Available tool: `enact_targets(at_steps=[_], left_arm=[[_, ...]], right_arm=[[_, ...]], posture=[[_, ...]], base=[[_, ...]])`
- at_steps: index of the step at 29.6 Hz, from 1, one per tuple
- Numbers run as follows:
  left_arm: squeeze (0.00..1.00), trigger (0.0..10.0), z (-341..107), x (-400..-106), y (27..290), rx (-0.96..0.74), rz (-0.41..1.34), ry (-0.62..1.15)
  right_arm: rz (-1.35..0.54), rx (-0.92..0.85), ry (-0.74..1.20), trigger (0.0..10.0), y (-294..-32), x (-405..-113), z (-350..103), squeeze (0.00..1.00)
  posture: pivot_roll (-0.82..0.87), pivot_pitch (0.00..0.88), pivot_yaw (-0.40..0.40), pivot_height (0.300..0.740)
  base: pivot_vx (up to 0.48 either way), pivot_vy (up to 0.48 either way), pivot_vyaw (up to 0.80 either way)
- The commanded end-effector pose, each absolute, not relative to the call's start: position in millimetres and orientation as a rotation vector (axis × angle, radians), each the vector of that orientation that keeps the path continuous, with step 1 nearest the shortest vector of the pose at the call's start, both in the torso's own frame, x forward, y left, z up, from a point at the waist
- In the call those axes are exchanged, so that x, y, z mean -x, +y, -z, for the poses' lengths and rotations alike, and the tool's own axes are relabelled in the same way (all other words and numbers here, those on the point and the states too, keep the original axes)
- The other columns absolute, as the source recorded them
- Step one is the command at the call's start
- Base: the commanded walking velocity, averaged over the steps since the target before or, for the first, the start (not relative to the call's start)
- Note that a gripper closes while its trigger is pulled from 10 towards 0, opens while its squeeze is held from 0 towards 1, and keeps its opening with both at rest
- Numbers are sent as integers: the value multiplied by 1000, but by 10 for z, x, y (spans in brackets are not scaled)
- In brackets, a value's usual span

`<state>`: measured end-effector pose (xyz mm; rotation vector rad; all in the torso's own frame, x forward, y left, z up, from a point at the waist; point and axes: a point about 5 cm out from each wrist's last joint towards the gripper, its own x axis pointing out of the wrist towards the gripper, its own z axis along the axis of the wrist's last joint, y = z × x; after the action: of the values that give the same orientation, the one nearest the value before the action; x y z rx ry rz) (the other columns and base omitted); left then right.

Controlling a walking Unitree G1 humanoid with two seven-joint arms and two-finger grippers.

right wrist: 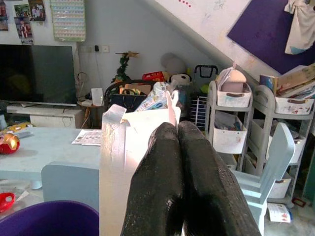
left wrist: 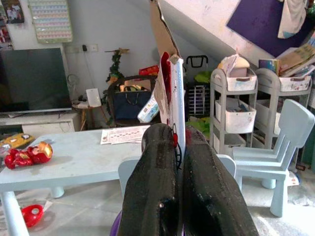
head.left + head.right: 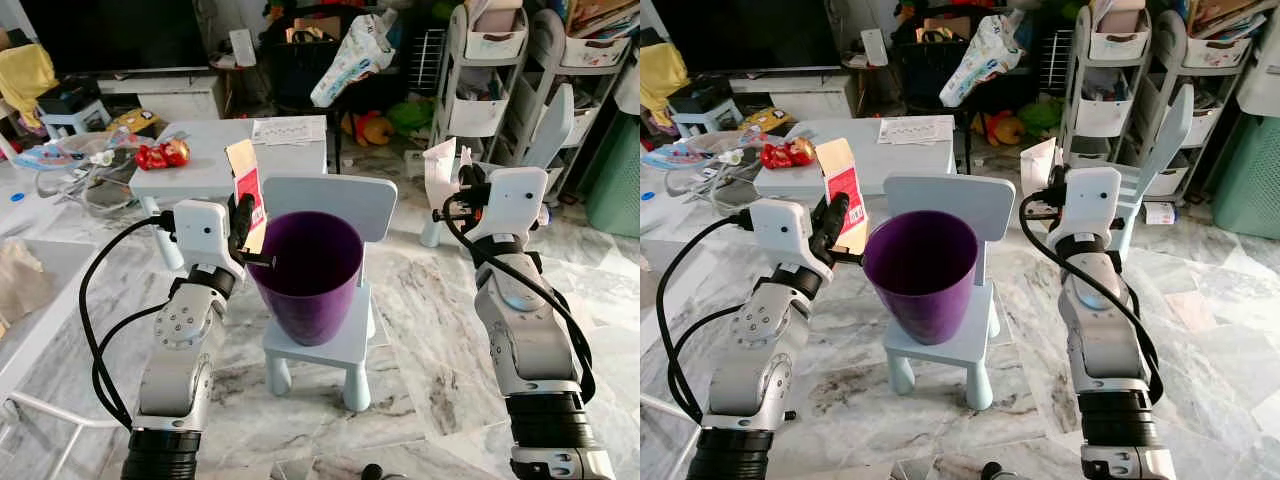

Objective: Picking trash to rubbish bin

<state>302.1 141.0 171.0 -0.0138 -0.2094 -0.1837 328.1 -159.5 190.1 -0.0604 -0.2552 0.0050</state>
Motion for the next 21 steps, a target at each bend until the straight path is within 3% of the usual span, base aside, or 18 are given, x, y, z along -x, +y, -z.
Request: enact_targets(at_steps=[1,11,21], left_arm=[[0,10000,-1741,-3035,1436,7,174,-218],[0,10000,-1740,-3051,1442,-3,170,-214],[0,10000,-1699,-3052,1453,-4,150,-203]], right_arm=[[-14,64,-274,10000,-1576,-3275,-1943,0],[-6,61,-276,10000,-1580,-3269,-1941,0],[-12,63,-271,10000,-1578,-3259,-1919,0]], posture=[[4,38,53,740],[2,38,62,740],[0,39,62,740]], base=[[0,0,0],[240,0,0],[0,0,0]])
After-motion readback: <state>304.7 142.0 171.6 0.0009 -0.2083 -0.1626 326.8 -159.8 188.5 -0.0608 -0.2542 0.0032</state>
